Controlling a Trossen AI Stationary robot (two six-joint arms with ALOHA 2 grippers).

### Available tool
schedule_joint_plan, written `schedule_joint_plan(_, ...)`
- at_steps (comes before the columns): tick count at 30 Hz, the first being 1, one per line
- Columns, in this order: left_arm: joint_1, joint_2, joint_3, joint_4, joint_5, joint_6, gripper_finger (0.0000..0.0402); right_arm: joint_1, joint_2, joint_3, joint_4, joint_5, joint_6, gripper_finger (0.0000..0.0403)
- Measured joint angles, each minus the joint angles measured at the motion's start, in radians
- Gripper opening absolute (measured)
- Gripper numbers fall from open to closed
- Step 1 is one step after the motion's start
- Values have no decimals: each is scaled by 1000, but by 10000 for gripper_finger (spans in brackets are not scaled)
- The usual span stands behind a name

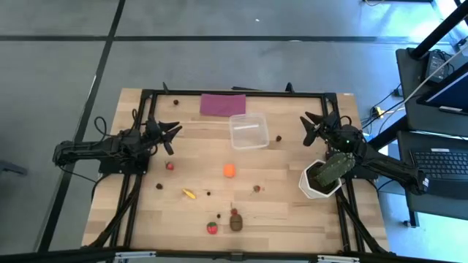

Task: Pick and placing Produce into tupperware

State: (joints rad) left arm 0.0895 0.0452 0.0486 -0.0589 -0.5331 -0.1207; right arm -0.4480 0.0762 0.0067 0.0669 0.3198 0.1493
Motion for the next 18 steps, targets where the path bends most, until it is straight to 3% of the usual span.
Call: schedule_joint_plan(18,0,0,0,0,0,0,57,0,0,0,0,0,7,168)
